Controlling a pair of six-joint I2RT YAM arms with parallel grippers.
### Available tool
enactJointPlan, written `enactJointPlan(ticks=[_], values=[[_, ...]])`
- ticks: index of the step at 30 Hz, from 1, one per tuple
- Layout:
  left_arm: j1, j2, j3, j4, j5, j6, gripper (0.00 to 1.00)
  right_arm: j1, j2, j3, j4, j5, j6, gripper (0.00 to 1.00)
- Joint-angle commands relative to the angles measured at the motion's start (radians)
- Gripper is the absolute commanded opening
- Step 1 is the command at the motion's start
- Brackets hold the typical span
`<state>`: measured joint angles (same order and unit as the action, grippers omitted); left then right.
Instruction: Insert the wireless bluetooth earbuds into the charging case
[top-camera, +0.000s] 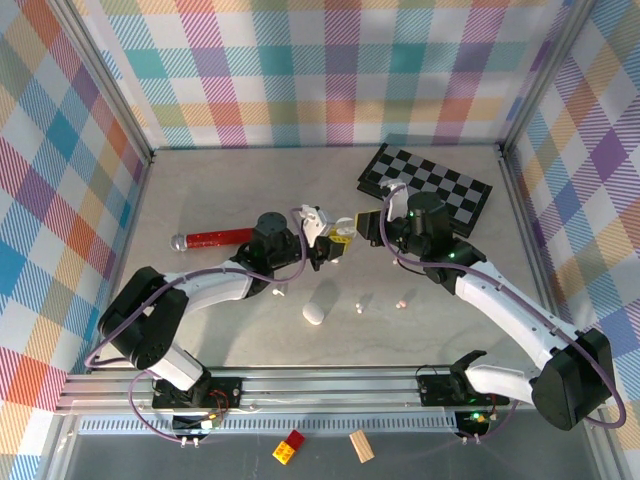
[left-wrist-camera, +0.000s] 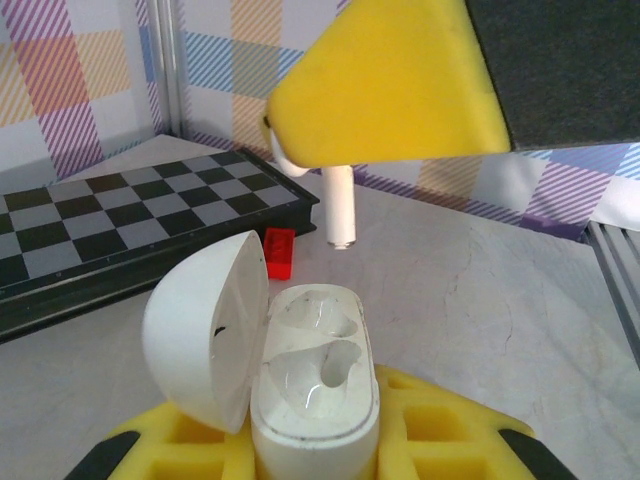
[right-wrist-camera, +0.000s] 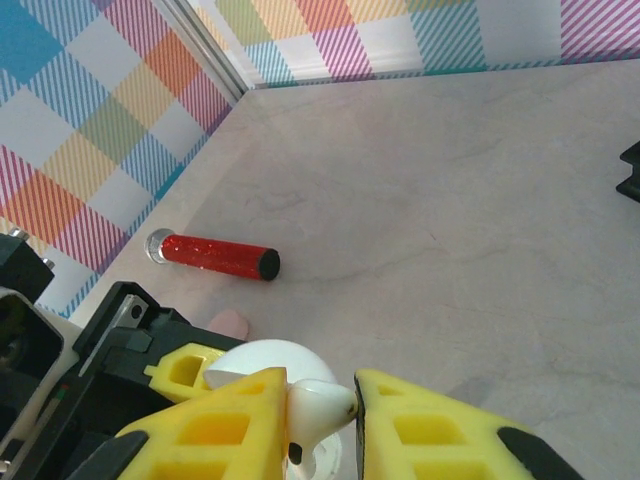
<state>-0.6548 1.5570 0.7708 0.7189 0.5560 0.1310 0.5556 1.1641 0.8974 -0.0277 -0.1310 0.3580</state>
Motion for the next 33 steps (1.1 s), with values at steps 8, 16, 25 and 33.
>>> enactJointPlan(ticks=[8, 16, 25, 33], values=[[-0.020, 0.012, 0.037, 0.021, 0.013, 0.008, 0.00, -0.003, 0.012, -0.017, 0.058, -0.032, 0.003, 0.21], [-0.020, 0.020, 0.048, 0.047, 0.008, -0.019, 0.00, -0.003, 0.023, -0.016, 0.061, -0.043, 0.001, 0.21], [-0.021, 0.035, 0.052, 0.096, 0.003, -0.058, 0.00, -0.003, 0.031, -0.032, 0.057, -0.034, -0.005, 0.21], [-0.021, 0.046, 0.059, 0.114, -0.001, -0.065, 0.00, -0.003, 0.031, -0.039, 0.055, -0.037, -0.007, 0.21]])
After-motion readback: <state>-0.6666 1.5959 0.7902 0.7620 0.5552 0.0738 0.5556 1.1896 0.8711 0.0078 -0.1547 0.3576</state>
